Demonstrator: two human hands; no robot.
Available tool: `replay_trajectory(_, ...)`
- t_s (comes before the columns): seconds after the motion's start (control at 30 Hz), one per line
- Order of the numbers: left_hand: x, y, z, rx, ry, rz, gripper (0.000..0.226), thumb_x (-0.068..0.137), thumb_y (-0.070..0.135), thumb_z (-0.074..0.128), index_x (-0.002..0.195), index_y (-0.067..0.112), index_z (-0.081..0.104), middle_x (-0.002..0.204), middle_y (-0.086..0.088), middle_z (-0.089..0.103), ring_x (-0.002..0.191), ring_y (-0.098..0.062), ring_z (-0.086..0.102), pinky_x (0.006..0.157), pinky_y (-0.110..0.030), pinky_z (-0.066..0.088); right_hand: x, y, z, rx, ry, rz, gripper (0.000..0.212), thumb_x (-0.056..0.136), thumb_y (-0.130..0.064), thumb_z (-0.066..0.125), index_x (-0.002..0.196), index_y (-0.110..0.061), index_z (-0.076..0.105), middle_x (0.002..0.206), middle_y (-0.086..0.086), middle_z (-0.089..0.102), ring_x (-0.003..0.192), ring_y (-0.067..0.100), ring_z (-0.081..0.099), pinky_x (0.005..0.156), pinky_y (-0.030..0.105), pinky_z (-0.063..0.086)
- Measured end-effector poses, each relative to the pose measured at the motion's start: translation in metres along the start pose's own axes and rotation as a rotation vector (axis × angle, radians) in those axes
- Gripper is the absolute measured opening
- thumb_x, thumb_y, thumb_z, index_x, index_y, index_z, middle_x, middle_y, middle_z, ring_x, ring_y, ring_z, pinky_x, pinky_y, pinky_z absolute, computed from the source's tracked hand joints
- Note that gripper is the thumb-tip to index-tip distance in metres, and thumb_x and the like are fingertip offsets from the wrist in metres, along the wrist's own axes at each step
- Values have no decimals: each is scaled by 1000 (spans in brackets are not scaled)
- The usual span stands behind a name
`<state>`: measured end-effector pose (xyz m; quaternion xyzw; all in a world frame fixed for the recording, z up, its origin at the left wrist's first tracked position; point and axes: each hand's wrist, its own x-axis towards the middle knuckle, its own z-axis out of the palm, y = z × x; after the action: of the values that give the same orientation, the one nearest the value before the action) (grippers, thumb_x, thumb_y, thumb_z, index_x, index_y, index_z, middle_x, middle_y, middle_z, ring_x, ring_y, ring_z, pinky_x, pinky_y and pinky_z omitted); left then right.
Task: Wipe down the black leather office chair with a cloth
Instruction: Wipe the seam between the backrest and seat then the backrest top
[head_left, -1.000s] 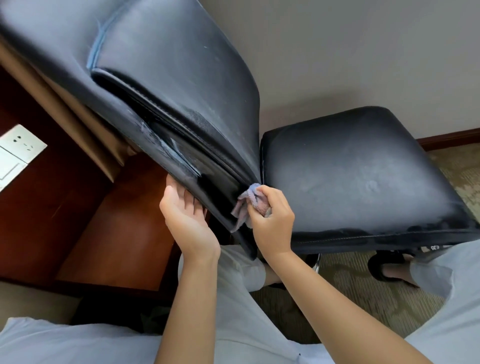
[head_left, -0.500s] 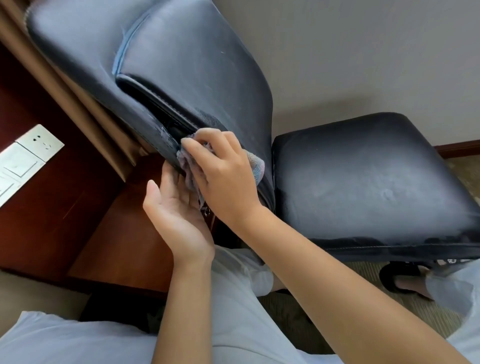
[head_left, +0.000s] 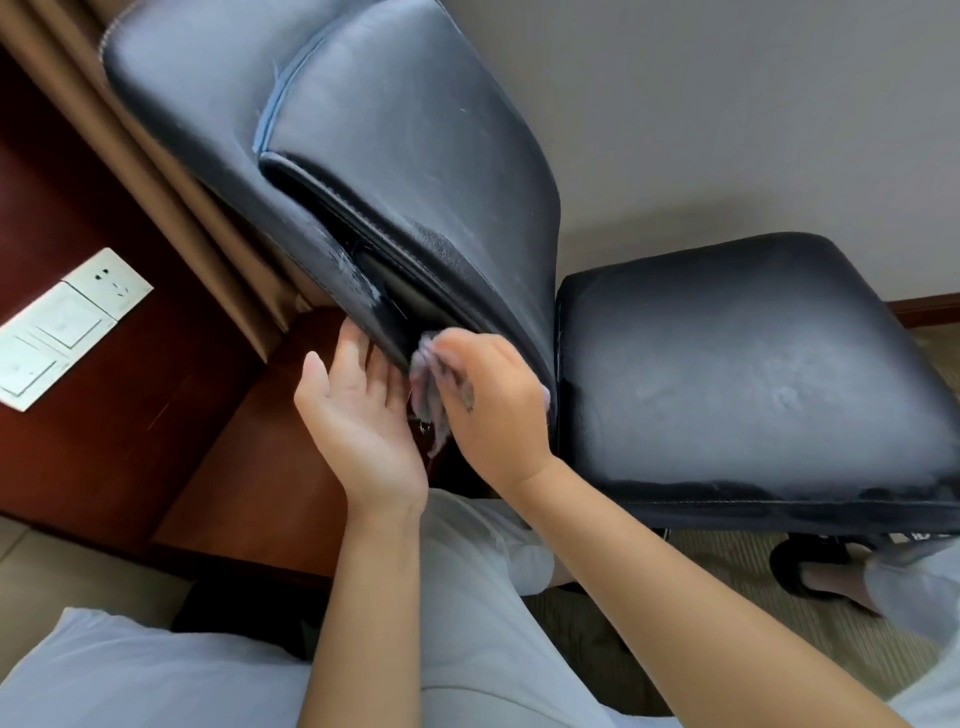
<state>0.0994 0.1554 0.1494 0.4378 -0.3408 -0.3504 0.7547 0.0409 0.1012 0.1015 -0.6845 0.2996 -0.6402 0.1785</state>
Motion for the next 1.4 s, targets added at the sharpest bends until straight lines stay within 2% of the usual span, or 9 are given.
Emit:
replay_trajectory(0.1,-1,7,0,14,49,-30,61,97,48,13,131,19,55,119,2,68,119,-13,58,107,-35,37,39,-24,0,257,93,-20,20,76,11,68,95,7,62,86,14,66,82,8,55,77,9,45)
replay_trajectory(0.2,-1,10,0,21,82,-30,60,98,47,15,129,20,57,118,2,68,115,-12,60,105,-33,40,53,-34,7,161,53,-62,23,75,6,69,96,2,62,87,11,63,82,18,60,68,31,52)
replay_trajectory(0.33,-2,8,-1,74,82,-42,61,97,49,14,131,22,57,119,0,67,112,-14,60,89,-29,42,25,-16,8,57,103,-99,18,75,3,71,89,-5,65,82,6,66,80,14,59,72,28,51)
replay_trajectory(0.43,-2,6,1,74,77,-5,58,98,46,13,127,23,58,119,6,67,119,-12,56,103,-33,40,-2,2,5,-14,103,-53,23,77,-4,70,89,-17,55,74,2,63,72,9,52,69,18,41)
replay_trajectory(0.7,-4,5,1,48,109,6,55,100,43,14,132,20,53,128,6,60,125,-14,51,111,-37,35,-44,31,-4,-104,-70,118,13,77,-14,66,87,-9,61,75,3,62,66,20,57,59,32,49)
replay_trajectory(1.03,-3,-4,9,33,99,-10,52,101,36,16,144,19,39,145,4,45,133,-11,41,116,-37,28,-87,64,-22,-182,-429,433,9,87,-7,58,95,-10,56,78,4,57,72,19,53,63,22,35)
replay_trajectory(1.2,-1,-5,7,50,105,-49,46,101,36,18,127,24,54,132,10,56,126,-9,49,113,-38,32,-93,70,-61,192,-118,794,27,86,-6,60,76,-28,48,73,-4,58,70,8,54,61,20,43)
replay_trajectory(1.3,2,-11,15,75,84,-52,39,102,37,23,103,35,62,107,18,67,113,-6,57,110,-36,38,-112,77,-70,183,-150,971,23,87,-7,60,80,-25,48,77,-3,57,73,9,54,64,22,44)
replay_trajectory(1.4,4,-14,13,75,113,-77,45,101,44,19,127,32,55,129,12,59,124,-10,51,113,-38,34,-124,77,-55,236,-172,1110,18,89,-7,59,81,-20,49,80,-1,58,76,11,55,63,19,45)
